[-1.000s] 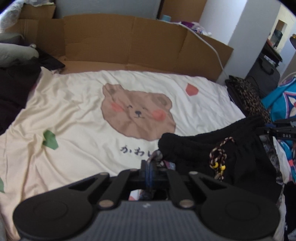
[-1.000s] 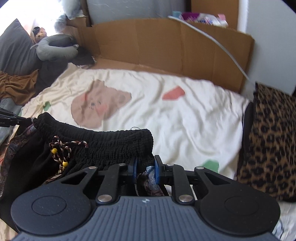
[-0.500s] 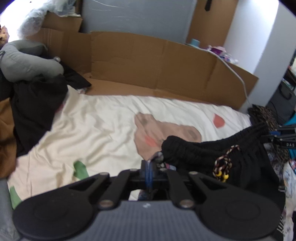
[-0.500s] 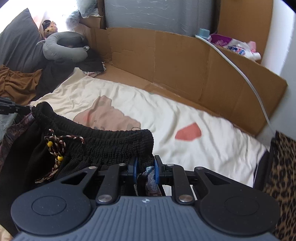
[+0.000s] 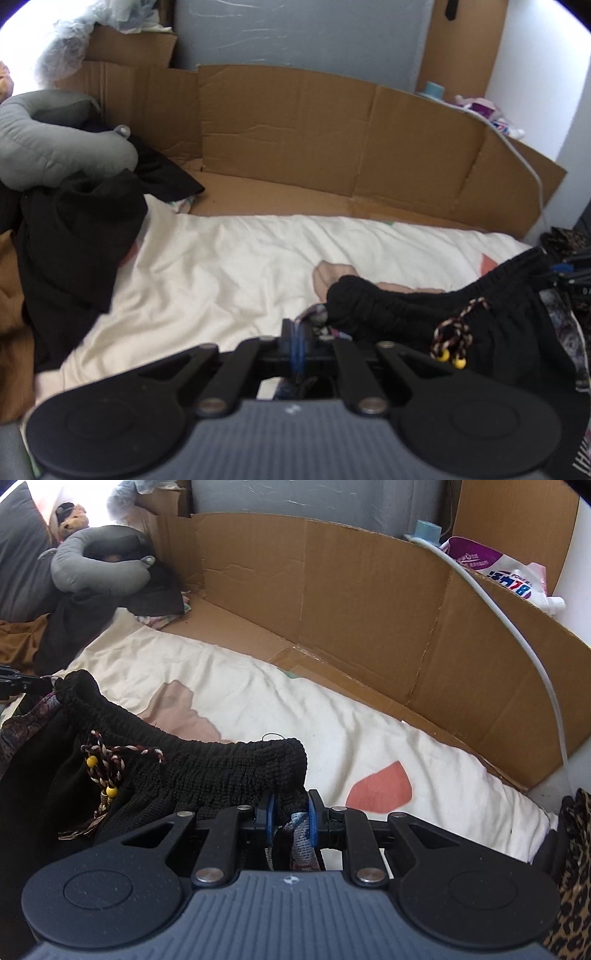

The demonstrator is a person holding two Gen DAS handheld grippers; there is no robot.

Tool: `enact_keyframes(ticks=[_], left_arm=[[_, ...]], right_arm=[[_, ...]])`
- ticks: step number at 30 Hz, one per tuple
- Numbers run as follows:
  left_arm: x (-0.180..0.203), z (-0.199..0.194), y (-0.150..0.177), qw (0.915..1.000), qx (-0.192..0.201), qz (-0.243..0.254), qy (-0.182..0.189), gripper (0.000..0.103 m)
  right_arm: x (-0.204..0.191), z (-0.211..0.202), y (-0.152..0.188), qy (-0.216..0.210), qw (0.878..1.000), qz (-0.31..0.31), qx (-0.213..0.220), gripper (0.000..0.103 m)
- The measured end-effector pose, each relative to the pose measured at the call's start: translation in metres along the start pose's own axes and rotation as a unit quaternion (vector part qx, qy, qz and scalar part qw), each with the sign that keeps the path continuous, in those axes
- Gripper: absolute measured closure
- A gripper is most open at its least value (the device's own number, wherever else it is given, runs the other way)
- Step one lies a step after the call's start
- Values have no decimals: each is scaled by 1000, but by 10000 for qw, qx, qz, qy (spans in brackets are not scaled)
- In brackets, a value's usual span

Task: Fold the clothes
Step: 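Lift the waistband with both tools and pull it toward the cardboard wall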

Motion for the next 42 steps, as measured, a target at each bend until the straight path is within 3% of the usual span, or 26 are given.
enact_keyframes(ticks=[10,23,35,37,39,40,42], left_arm=[[-23,30,-30,9998,3,-33,-195,101],[-50,81,-45,9991,-148,-109,-390,101],[-60,94,-66,9990,-30,-34,-451,101],[-62,104,-67,9988,-158,-54,-450,101],[-65,124,-58,9968,-652,-252,-397,100],[-66,133,-51,9943,-908,-261,-496,95],[-65,143,-41,9898,-1168,-97,-811,88]], right_arm=[[-1,37,-39,59,9999,-121,-7,86],[-3,94,-70,153,9991,-346,-198,86],[-2,111,-91,262,9993,-257,-62,86],[-3,116,-93,373,9990,-220,-68,86],[-4,123,-92,505,9985,-161,-144,84],[-4,129,-88,565,9980,-99,-263,71],[0,135,-81,542,9975,120,-444,66]])
Point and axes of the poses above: each gripper's, at about its wrist camera, not at the fingertips, and z roughly the way its jaws point, x to its right, y to its underside, the point moved 7 cm from there along z, roughly the way its jaws point, and after that the axes turned 8 degrees about y, right-handed, at the moved point
